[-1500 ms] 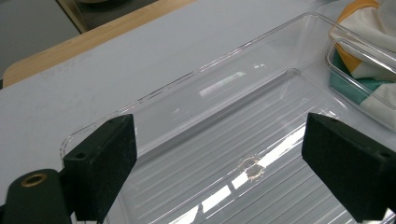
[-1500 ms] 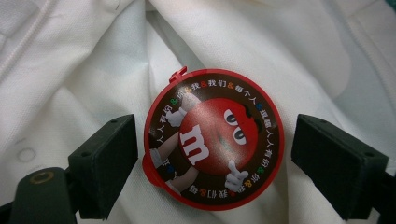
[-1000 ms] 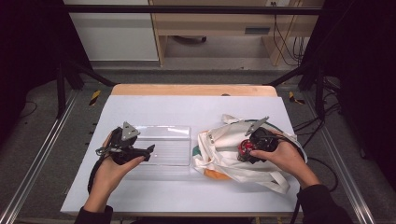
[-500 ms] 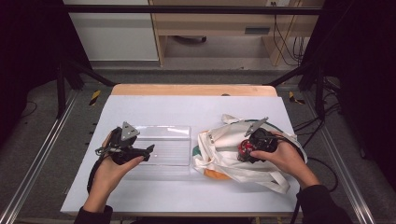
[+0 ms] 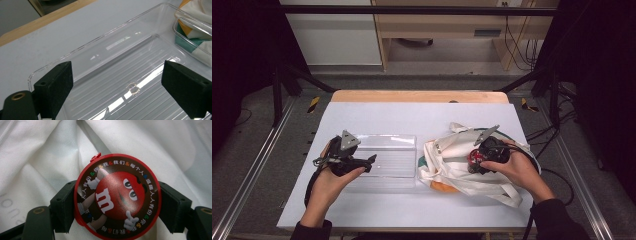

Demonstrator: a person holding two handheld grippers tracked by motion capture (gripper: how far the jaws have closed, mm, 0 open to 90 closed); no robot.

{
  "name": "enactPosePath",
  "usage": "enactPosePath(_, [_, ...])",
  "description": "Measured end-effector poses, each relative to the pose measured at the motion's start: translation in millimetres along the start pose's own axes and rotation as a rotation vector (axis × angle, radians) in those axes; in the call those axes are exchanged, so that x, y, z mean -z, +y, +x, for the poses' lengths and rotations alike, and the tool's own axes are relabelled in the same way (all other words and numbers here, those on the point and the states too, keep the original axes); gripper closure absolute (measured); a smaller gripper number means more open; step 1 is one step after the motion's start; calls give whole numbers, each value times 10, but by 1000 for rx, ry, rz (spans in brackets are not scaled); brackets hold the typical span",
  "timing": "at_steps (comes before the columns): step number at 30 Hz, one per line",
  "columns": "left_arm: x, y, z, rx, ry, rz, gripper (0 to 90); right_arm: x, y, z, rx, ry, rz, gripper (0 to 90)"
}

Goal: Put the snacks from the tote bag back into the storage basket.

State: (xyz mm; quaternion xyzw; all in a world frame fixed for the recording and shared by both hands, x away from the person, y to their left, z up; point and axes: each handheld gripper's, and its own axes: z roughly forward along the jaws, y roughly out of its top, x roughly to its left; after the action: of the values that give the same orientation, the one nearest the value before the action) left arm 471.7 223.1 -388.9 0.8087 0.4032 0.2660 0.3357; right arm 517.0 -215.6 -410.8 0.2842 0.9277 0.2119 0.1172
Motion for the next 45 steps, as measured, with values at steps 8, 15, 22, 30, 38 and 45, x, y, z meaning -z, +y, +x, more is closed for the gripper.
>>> enactPosePath(8, [14,5,2,-1,-4,-5,105,141,50,1,4,-3,-40,261])
enactPosePath(15, [2,-16,34,6,-3,5,105,250,89,-16,-5,-19,-67,261])
enactPosePath(22, [4,-10,27,4,-7,5,103,390,108,-39,-32,-23,-100,261])
enactPosePath(30, [30,-31,93,20,5,5,98,577,186,-13,-37,-51,-135,261])
enactPosePath(38, [31,-52,131,35,7,4,93,734,328,88,-4,-70,-145,261])
enactPosePath(45, [52,-64,175,43,10,1,92,841,498,155,10,-78,-156,261])
